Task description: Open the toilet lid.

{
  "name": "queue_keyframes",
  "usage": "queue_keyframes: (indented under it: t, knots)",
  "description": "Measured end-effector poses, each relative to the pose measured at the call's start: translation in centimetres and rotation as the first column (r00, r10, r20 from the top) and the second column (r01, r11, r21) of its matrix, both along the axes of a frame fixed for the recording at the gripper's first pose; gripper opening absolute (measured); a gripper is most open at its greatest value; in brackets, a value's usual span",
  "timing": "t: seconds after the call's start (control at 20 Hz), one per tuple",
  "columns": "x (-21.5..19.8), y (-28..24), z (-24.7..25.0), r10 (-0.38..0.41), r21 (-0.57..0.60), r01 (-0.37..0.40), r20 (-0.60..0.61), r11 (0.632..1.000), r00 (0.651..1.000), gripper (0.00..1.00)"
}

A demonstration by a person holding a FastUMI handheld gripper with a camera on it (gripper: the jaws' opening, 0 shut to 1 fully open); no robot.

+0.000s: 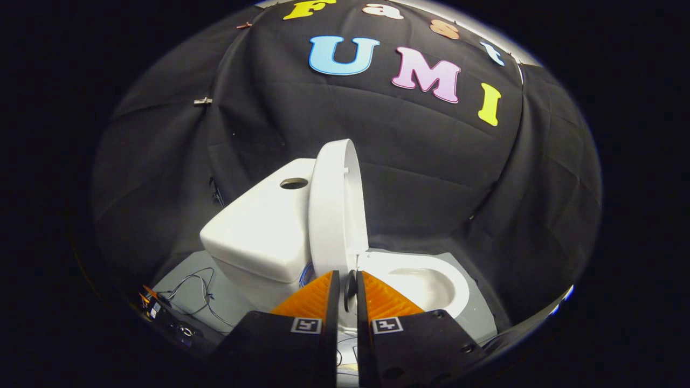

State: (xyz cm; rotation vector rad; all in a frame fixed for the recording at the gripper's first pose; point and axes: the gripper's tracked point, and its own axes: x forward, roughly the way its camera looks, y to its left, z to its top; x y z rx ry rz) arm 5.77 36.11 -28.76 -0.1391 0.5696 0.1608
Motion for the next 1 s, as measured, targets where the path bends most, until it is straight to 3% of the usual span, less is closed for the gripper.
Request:
queue_keyframes:
  t: [0.15,0.3,0.4,0.7,1.0]
  knots:
    - [-0.1,0.3,-0.5,0.027,0.005,-0.027,-0.014,1.000,1.000,0.35]
    - [-0.3,0.1,-0.3,0.025,0.012,-0.025,-0.013,1.000,1.000,0.76]
    - [-0.2,0.0,0.2,0.025,0.010,-0.025,0.000,1.000,1.000,0.91]
    - [0.0,-1.0,1.8,0.012,0.040,-0.013,0.022,0.999,1.000,0.99]
    - [1.0,-3.0,6.0,0.003,0.079,-0.010,0.084,0.997,0.996,0.99]
